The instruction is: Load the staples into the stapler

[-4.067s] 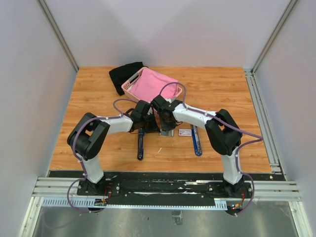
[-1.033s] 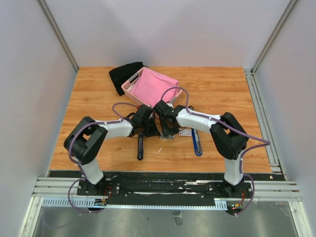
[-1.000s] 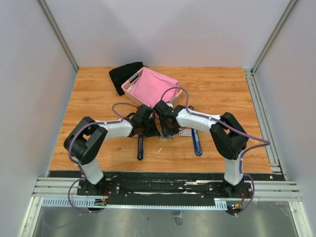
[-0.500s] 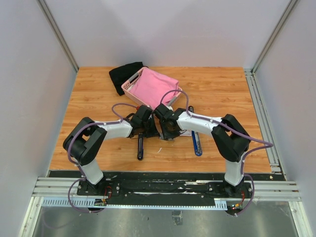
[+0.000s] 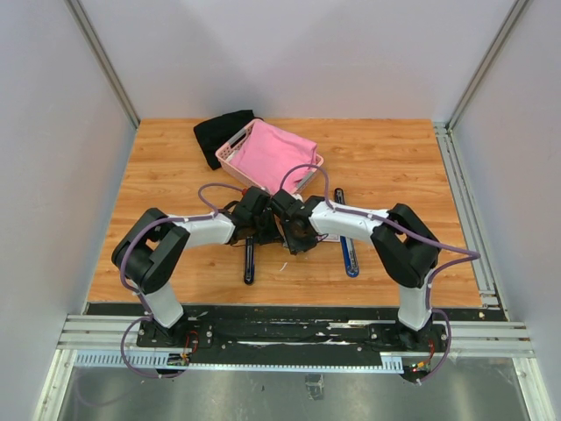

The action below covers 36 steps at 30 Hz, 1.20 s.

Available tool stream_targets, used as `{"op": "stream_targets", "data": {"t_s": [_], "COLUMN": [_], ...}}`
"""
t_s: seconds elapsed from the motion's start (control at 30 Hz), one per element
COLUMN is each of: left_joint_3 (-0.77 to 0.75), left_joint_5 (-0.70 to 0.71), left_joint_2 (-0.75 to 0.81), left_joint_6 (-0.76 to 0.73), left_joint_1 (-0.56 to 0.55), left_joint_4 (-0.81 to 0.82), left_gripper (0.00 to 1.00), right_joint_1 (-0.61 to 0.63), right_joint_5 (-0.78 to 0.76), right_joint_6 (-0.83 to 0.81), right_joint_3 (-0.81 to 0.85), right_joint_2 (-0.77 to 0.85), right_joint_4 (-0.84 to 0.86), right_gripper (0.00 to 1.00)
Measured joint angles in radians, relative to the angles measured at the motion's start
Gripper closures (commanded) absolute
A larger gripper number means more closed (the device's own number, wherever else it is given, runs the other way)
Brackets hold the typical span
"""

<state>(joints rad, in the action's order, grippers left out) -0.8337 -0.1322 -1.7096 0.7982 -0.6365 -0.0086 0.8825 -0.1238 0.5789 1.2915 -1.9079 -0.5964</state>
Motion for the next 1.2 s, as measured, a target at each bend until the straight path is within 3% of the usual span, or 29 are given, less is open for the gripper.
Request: {"op": "stream_targets", "data": {"t_s": [0.23,1.2], "left_joint_3": [0.000,0.000], "left_joint_5": [0.000,0.001], "left_joint_2": [0.000,0.000], "left_joint_6": [0.000,-0.002], "left_joint_1": [0.002,0.002], "left_joint_4": [0.000,0.000], "left_gripper": [1.00,1.00], "right_joint_1": [0.000,-0.006], "right_joint_5": [-0.007,-0.024], "right_joint_6": [0.001,0.020], "right_joint_3": [0.008,0.009], "right_joint_2": [0.001,0.070], "right_joint_4": [-0.011,0.009], "right_gripper": [0.63,0.67]}}
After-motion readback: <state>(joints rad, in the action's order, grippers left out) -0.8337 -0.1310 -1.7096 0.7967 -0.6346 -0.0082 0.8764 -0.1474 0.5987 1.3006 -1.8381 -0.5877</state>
